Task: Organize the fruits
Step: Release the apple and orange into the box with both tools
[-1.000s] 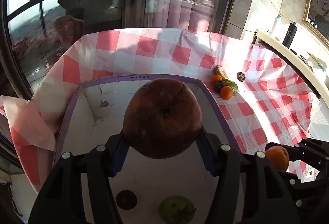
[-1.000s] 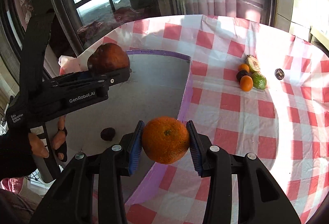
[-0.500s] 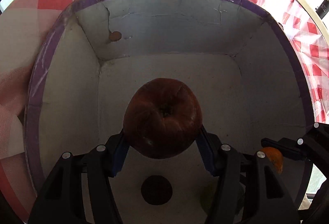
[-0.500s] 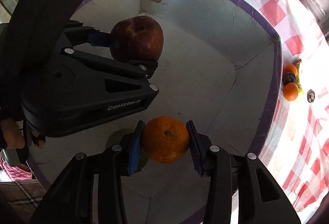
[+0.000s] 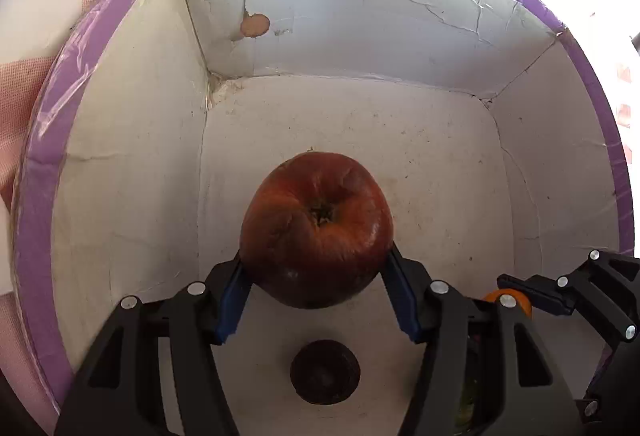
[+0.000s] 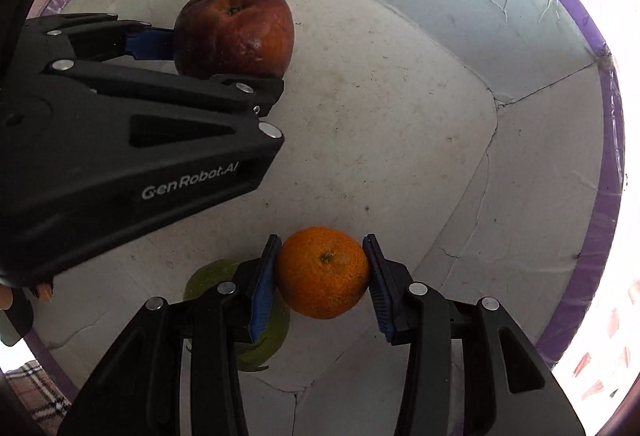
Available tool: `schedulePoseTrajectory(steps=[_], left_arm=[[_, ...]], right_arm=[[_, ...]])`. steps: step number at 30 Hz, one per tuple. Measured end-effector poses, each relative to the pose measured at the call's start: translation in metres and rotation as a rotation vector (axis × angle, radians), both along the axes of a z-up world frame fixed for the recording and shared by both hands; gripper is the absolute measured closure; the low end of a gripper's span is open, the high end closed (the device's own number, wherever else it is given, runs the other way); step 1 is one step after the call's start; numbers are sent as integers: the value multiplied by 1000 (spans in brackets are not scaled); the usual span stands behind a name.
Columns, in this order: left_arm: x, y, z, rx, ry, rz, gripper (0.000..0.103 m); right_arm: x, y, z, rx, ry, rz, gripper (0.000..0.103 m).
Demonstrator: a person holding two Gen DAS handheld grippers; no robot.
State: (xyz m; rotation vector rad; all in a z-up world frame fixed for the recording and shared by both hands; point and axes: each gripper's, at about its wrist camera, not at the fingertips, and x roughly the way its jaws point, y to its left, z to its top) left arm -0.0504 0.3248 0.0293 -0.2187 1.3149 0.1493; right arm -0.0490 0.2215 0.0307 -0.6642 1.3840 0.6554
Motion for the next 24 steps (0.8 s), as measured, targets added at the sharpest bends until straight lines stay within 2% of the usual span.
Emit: schedulePoseTrajectory(steps=[3,5,8,10,12,15,17,21,24], left_arm=[[-1,3,-5,-7,10,1,42],[-2,4,-5,-7,14,1,41],[-2,3,0,-3,-2,-3,40],[-5,2,4,-8,-20,-11,35],[-7,1,8,-32,-42,-27,26],[-11,-1,15,-33,-71,-43,21],[-16,-2,25,-31,-114,-40,19],[-22,-3,56,8,-252,-37,13],[-27,-16,82,79,-372,-8,2]], right_arm=[[5,-6,-1,9,-9,-26,58],[8,-7,6,30,-17,-42,45],[7,-11,14,77,-38,-40,40],[3,-13,17,94,-57,-40,38],[-1,-16,21,113,-79,-43,37],[-9,-20,30,153,-110,-39,30],[-16,-24,39,176,-150,-24,23],[-34,-36,63,262,-205,22,19],[-42,-48,84,344,-238,27,17]])
